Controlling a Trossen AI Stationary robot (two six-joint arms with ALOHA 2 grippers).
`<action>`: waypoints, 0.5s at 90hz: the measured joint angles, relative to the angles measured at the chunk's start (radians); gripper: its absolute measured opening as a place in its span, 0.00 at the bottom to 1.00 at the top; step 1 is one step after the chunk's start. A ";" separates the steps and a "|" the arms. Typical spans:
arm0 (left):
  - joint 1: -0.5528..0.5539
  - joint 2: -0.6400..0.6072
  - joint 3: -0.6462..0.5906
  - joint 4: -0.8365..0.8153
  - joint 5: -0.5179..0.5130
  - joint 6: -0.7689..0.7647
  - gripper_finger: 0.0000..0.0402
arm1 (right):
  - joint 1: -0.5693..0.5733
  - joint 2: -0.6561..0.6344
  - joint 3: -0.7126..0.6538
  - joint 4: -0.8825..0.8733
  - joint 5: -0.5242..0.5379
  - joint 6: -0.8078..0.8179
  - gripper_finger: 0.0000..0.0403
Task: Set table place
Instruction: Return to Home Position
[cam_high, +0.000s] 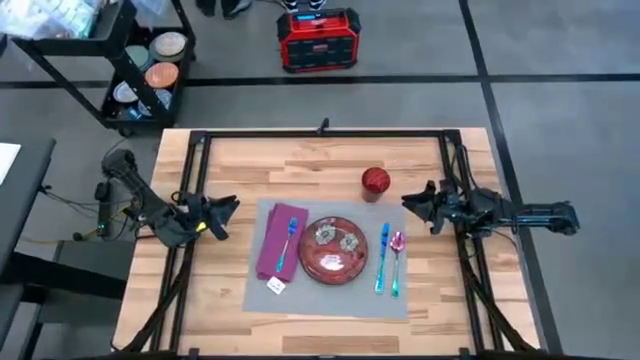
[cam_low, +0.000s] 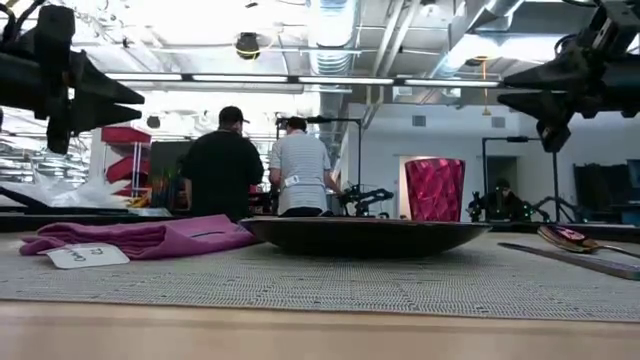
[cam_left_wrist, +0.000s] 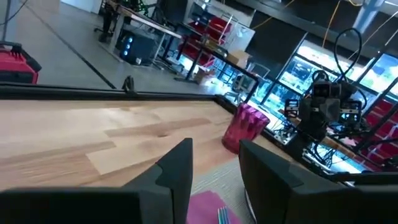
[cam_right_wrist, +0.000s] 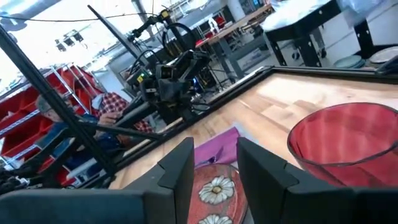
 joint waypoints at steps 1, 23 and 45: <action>0.000 0.000 0.000 0.000 0.000 0.000 0.28 | 0.000 0.000 0.000 0.000 0.000 0.000 0.27; 0.000 0.000 0.000 -0.001 -0.001 0.003 0.28 | 0.000 0.012 0.000 -0.002 0.000 0.000 0.27; 0.000 0.000 -0.001 -0.001 -0.002 0.006 0.28 | 0.000 0.044 -0.001 -0.002 0.001 0.001 0.27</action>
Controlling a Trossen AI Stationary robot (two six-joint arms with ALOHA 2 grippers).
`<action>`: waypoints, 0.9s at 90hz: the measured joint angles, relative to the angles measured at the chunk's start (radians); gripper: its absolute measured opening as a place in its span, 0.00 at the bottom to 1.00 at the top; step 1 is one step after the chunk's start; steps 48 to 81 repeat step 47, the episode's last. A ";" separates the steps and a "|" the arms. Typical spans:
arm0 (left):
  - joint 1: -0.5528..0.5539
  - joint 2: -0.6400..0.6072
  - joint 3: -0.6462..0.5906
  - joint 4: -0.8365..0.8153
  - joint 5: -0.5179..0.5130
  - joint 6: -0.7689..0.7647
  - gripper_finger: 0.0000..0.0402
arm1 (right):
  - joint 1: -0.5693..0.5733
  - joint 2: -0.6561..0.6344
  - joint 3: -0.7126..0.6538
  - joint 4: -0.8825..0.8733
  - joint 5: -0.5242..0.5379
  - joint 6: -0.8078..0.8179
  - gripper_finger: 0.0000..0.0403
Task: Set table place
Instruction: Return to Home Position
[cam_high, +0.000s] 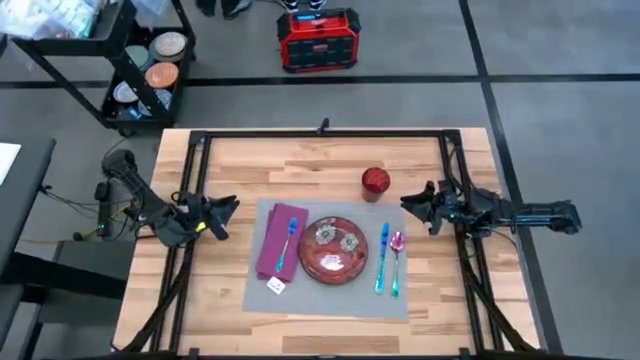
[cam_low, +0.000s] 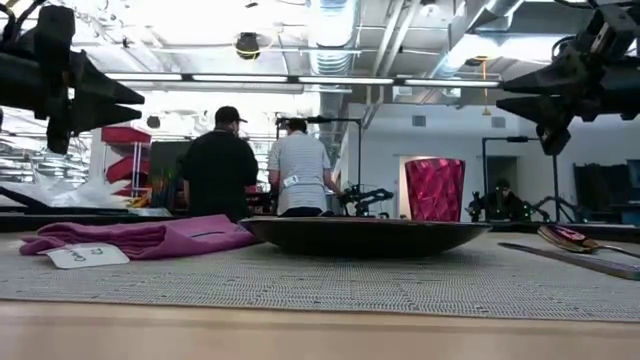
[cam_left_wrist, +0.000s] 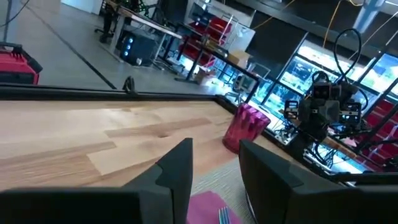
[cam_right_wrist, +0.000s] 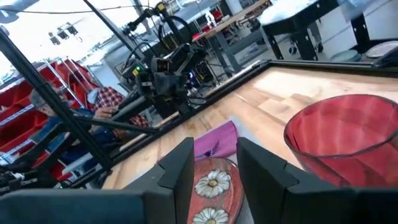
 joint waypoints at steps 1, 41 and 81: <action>0.000 0.000 0.000 0.000 0.000 0.000 0.28 | 0.000 0.002 0.000 0.000 0.000 0.000 0.27; 0.000 0.000 0.000 0.000 0.000 -0.004 0.28 | -0.016 0.022 0.000 0.000 0.003 0.003 0.27; 0.000 0.000 0.000 0.000 0.000 -0.004 0.28 | -0.024 0.022 0.000 0.000 0.003 0.003 0.27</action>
